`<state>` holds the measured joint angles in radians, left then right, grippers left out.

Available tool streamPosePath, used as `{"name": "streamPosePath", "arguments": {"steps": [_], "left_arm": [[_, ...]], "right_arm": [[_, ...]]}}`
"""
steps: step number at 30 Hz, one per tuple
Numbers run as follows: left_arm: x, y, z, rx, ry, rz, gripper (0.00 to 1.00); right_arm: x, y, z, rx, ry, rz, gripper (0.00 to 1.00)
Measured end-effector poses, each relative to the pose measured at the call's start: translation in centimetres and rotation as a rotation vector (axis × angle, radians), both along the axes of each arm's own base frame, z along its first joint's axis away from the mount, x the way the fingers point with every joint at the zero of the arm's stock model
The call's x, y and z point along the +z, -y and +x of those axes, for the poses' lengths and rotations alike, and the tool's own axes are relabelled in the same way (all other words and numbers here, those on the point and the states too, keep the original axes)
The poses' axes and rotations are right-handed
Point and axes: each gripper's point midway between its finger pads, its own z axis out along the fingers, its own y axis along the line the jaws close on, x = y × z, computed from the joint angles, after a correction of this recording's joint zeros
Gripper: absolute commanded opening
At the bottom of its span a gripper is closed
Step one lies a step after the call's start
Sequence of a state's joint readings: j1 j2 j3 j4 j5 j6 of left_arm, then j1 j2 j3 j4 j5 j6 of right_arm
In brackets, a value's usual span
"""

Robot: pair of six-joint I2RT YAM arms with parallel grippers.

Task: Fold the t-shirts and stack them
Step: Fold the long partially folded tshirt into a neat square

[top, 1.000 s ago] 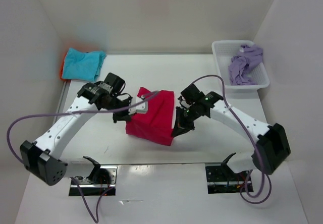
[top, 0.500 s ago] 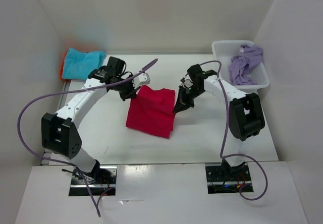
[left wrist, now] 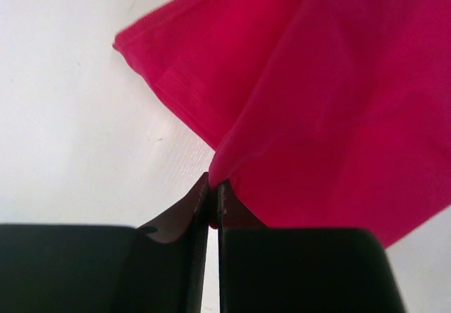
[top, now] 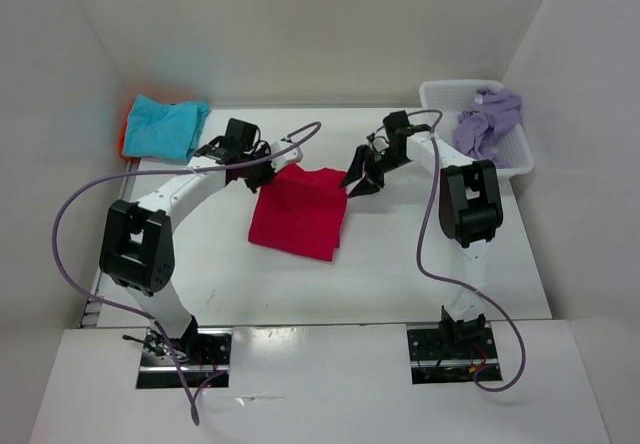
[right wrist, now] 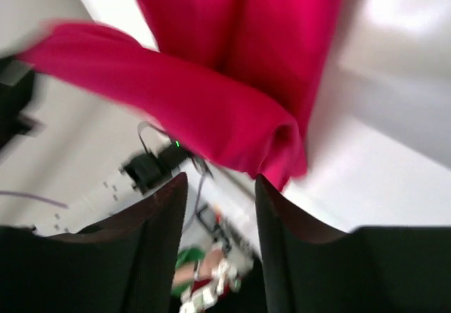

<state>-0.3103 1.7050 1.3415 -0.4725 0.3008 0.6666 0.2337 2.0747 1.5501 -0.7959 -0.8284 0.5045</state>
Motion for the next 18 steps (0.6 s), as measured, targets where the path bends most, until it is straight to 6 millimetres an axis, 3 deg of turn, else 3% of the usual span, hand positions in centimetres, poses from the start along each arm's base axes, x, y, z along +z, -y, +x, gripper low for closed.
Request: {"name": "streamPosePath", "arguments": {"steps": [5,8,10,13,16,17,18], "left_arm": [[-3.0,-1.3,0.7,0.055,-0.002,0.04,0.22],[-4.2,-2.2,1.2,0.084,0.02,0.064,0.26],[-4.8,-2.7,1.3,0.094,0.03,0.084,0.27],[-5.5,-3.5,1.5,0.11,0.035,0.106,0.29],[-6.4,-4.4,2.5,0.136,-0.005,0.116,0.3],[-6.6,-4.7,3.4,0.143,-0.021,0.113,0.3],[-6.8,-4.9,4.3,0.149,-0.037,0.107,0.32]], "right_arm": [[3.3,0.5,7.2,-0.075,0.248,-0.039,0.47],[5.1,1.1,9.2,-0.102,0.4,-0.132,0.39],[5.5,1.3,8.6,-0.107,0.464,-0.206,0.27],[4.7,0.8,6.0,-0.077,0.495,-0.3,0.12],[2.8,-0.6,3.7,-0.02,0.49,-0.362,0.12],[2.0,-1.2,3.0,0.0,0.488,-0.38,0.18],[1.5,-1.6,2.6,0.013,0.484,-0.394,0.31]]}}
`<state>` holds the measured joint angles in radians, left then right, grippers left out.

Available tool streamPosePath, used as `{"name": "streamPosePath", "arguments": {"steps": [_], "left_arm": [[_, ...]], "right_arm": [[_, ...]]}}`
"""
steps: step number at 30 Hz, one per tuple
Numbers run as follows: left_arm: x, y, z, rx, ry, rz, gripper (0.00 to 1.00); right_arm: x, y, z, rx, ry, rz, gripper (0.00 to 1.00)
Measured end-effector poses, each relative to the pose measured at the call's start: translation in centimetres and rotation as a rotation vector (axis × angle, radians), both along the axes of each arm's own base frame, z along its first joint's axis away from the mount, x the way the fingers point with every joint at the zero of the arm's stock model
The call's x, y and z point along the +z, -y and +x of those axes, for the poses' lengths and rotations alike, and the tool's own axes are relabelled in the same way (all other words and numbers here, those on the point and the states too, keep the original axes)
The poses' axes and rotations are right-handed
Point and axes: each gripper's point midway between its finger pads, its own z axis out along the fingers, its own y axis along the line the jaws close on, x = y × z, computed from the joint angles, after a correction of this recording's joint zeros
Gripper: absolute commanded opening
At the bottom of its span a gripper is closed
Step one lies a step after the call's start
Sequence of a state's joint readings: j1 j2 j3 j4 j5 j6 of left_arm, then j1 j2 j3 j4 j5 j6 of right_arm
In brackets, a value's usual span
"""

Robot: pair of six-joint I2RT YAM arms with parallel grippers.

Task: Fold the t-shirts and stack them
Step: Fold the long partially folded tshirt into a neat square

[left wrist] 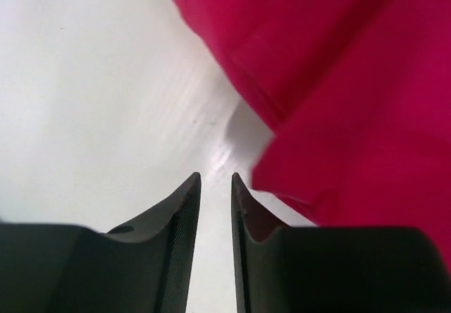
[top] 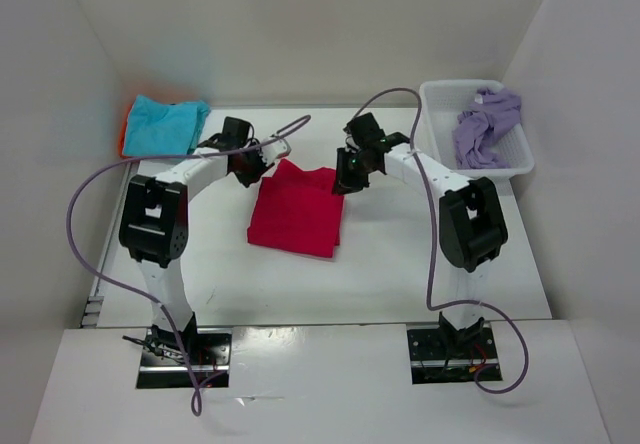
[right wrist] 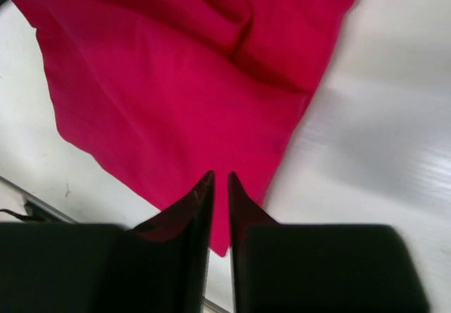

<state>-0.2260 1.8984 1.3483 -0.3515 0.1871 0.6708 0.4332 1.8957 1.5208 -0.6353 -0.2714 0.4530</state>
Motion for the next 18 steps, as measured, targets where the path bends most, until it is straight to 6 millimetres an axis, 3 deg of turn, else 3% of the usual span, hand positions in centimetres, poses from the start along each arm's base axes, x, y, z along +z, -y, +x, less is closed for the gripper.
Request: {"name": "streamPosePath", "arguments": {"steps": [2,5,9,12,15,16,18], "left_arm": [[0.0,-0.1,1.4,0.001,-0.012,-0.022,0.34],[0.2,-0.1,1.1,-0.009,-0.033,-0.046,0.43],[0.7,1.1,-1.1,-0.034,-0.094,-0.133,0.56],[1.7,0.7,-2.4,-0.031,-0.146,-0.231,0.71],[2.6,-0.7,-2.9,-0.007,-0.185,-0.34,0.99],[3.0,-1.7,-3.3,0.024,-0.213,-0.41,0.99],[3.2,-1.3,-3.2,0.014,-0.228,-0.459,0.99]], "right_arm": [[-0.8,-0.9,-0.7,0.008,0.0,-0.023,0.52],[-1.9,-1.0,-0.6,-0.009,0.018,-0.046,0.64],[-3.0,-0.2,-0.3,-0.034,0.033,-0.07,0.69],[-3.5,-0.2,-0.1,-0.032,0.048,-0.068,0.71],[-4.0,-0.4,0.2,-0.025,0.063,-0.065,0.72],[-4.4,-0.5,0.6,-0.02,0.074,-0.064,0.72],[-5.2,-0.6,0.9,-0.014,0.072,-0.072,0.71]]}}
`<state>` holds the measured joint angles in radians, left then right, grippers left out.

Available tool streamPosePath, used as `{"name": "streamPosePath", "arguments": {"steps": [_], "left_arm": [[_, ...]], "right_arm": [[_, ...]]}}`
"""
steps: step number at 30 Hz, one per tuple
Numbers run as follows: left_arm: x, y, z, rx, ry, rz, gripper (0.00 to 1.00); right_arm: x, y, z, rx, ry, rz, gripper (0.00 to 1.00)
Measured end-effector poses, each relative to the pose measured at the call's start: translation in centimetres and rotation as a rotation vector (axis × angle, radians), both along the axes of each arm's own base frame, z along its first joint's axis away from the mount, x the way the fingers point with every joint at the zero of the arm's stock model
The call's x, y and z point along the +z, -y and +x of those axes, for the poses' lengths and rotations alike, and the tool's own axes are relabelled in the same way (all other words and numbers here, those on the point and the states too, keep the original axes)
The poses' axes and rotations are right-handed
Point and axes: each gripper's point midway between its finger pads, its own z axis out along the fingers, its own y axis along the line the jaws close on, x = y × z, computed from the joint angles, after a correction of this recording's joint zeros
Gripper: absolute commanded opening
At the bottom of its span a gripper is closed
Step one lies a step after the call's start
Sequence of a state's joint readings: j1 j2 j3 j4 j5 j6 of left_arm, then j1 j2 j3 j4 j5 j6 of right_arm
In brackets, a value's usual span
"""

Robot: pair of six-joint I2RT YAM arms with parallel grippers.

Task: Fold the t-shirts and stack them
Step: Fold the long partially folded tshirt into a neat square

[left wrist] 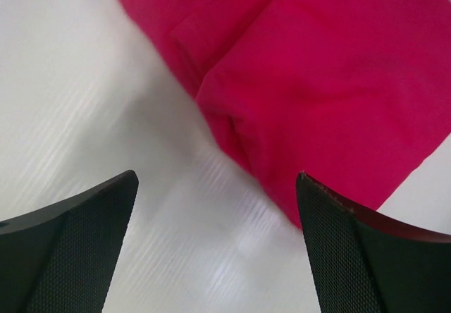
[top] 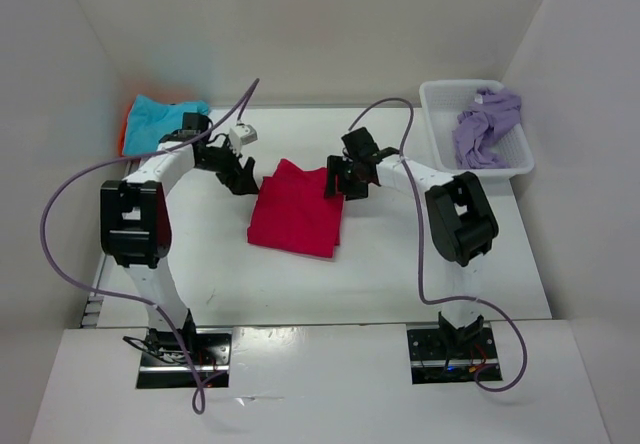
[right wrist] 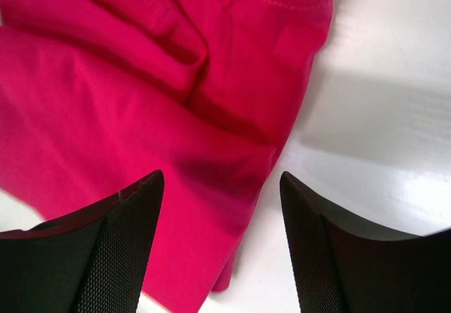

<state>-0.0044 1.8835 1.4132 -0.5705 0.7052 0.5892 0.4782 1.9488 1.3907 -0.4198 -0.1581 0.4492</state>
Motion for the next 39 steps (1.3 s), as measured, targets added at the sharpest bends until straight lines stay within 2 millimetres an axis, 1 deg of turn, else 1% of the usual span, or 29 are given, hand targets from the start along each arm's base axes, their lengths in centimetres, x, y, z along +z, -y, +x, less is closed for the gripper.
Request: {"name": "streamPosePath", "arguments": {"steps": [2,4,5,6,8,10,11,14,15,17,18,19,20,21,22,25,26,29,30,31,33,34,36,37,39], "left_arm": [[0.1,1.1,0.3,-0.019,-0.012,-0.053,0.99],[-0.3,2.0,0.6,-0.039,-0.021,-0.092,0.99],[-0.4,2.3,0.5,-0.041,-0.03,-0.102,0.99],[-0.5,2.7,0.4,-0.047,-0.039,-0.114,0.99],[-0.5,3.2,0.5,-0.055,-0.038,-0.125,0.99],[-0.5,3.6,0.6,-0.056,-0.035,-0.13,0.99],[-0.6,3.7,0.8,-0.055,-0.034,-0.131,0.99],[-1.4,3.9,1.3,-0.051,-0.036,-0.126,0.99],[-1.8,3.9,1.5,-0.045,-0.046,-0.126,0.91],[-2.5,3.9,1.8,-0.034,-0.063,-0.121,0.8],[-2.8,3.8,2.0,-0.031,-0.069,-0.119,0.77],[-3.1,3.8,2.3,-0.028,-0.07,-0.115,0.75],[-3.3,3.7,2.6,-0.026,-0.069,-0.11,0.7],[-3.5,3.6,2.7,-0.023,-0.07,-0.104,0.67],[-3.7,3.6,2.7,-0.019,-0.073,-0.099,0.65],[-3.6,3.6,2.9,-0.009,-0.074,-0.101,0.56],[-3.4,3.6,3.0,-0.006,-0.075,-0.105,0.5],[-2.9,4.2,3.5,-0.016,-0.067,-0.131,0.48],[-2.7,4.3,3.7,-0.014,-0.07,-0.142,0.44],[-2.6,4.6,3.6,-0.018,-0.073,-0.153,0.36],[-2.2,5.1,3.7,-0.028,-0.074,-0.175,0.25],[-2.1,5.3,3.6,-0.035,-0.077,-0.185,0.14],[-2.1,5.9,3.3,-0.044,-0.088,-0.199,0.04],[-2.1,6.1,3.3,-0.049,-0.09,-0.204,0.01],[-2.0,6.2,3.2,-0.054,-0.093,-0.21,0.0]], "right_arm": [[-1.0,-0.2,0.4,0.004,-0.006,-0.009,0.67],[-2.1,-0.1,0.4,0.008,-0.021,-0.02,0.64],[-2.4,-0.1,0.4,0.009,-0.028,-0.024,0.64],[-2.6,-0.1,0.3,0.01,-0.031,-0.025,0.61],[-2.6,-0.1,0.4,0.015,-0.029,-0.024,0.58],[-2.5,-0.2,0.5,0.017,-0.024,-0.019,0.58],[-2.5,-0.3,0.5,0.018,-0.024,-0.018,0.57],[-2.5,-0.3,0.5,0.021,-0.022,-0.017,0.57],[-2.5,-0.3,0.5,0.021,-0.022,-0.017,0.54],[-2.4,-0.3,0.5,0.021,-0.021,-0.017,0.5],[-2.4,-0.3,0.5,0.022,-0.021,-0.017,0.5],[-2.4,-0.3,0.5,0.022,-0.021,-0.018,0.46],[-2.4,-0.3,0.5,0.024,-0.02,-0.019,0.33],[-2.4,-0.3,0.5,0.025,-0.019,-0.019,0.28],[-2.4,-0.3,0.5,0.027,-0.017,-0.02,0.24],[-2.4,-0.3,0.5,0.026,-0.016,-0.019,0.23],[-2.4,-0.3,0.5,0.026,-0.017,-0.02,0.2],[-2.4,-0.2,0.6,0.025,-0.015,-0.022,0.19],[-2.4,-0.2,0.6,0.024,-0.015,-0.023,0.19],[-2.4,-0.2,0.6,0.023,-0.014,-0.025,0.19],[-2.4,-0.2,0.6,0.021,-0.013,-0.026,0.2],[-2.4,-0.1,0.6,0.02,-0.012,-0.027,0.22],[-2.3,-0.1,0.7,0.017,-0.01,-0.026,0.32],[-2.3,-0.1,0.7,0.014,-0.008,-0.029,0.35],[-2.2,0.1,0.8,0.008,-0.003,-0.035,0.39]]}}
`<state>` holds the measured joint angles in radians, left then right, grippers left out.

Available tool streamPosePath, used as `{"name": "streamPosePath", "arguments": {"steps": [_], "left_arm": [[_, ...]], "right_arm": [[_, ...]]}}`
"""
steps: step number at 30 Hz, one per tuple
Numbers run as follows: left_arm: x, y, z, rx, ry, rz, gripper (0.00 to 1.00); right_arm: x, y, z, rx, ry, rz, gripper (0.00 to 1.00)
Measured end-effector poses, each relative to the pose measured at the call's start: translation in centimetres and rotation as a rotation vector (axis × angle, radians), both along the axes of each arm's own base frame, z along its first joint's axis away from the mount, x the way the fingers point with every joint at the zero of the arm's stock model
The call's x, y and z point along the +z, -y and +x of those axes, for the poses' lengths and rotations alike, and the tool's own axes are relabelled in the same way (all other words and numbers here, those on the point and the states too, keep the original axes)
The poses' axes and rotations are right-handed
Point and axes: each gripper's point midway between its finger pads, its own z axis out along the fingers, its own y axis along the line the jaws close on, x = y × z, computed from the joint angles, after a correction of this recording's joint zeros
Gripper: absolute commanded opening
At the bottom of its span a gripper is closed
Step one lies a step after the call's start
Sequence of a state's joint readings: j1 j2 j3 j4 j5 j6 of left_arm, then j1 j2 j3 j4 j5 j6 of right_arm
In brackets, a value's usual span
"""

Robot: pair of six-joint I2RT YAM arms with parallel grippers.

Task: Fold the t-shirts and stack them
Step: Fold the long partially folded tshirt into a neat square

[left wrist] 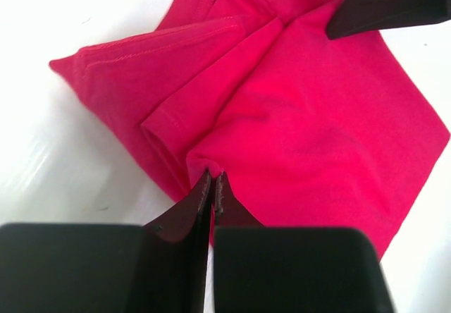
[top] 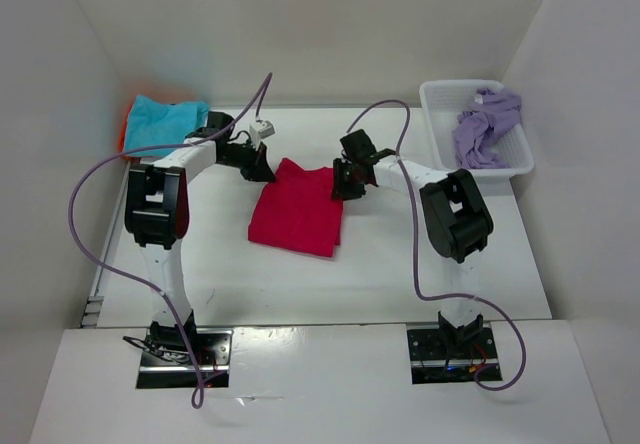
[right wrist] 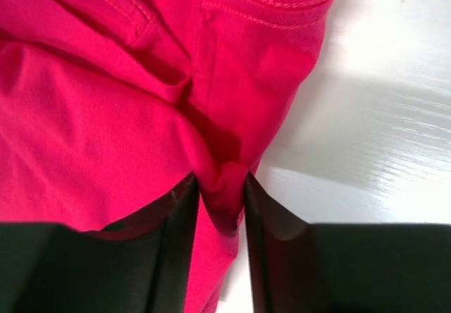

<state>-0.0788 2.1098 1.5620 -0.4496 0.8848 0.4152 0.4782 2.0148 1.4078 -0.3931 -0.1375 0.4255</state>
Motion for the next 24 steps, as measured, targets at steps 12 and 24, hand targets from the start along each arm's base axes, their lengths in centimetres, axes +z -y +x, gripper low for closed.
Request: {"name": "streamPosePath", "arguments": {"steps": [12,24], "left_arm": [[0.0,0.5,-0.2,-0.013,-0.001,-0.005,0.0],[1.7,0.5,-2.2,-0.005,-0.014,-0.021,0.0]], "right_arm": [[1.7,0.8,0.2,-0.026,0.048,-0.016,0.0],[4.0,0.6,-1.1,-0.007,0.068,0.025,0.0]]}}
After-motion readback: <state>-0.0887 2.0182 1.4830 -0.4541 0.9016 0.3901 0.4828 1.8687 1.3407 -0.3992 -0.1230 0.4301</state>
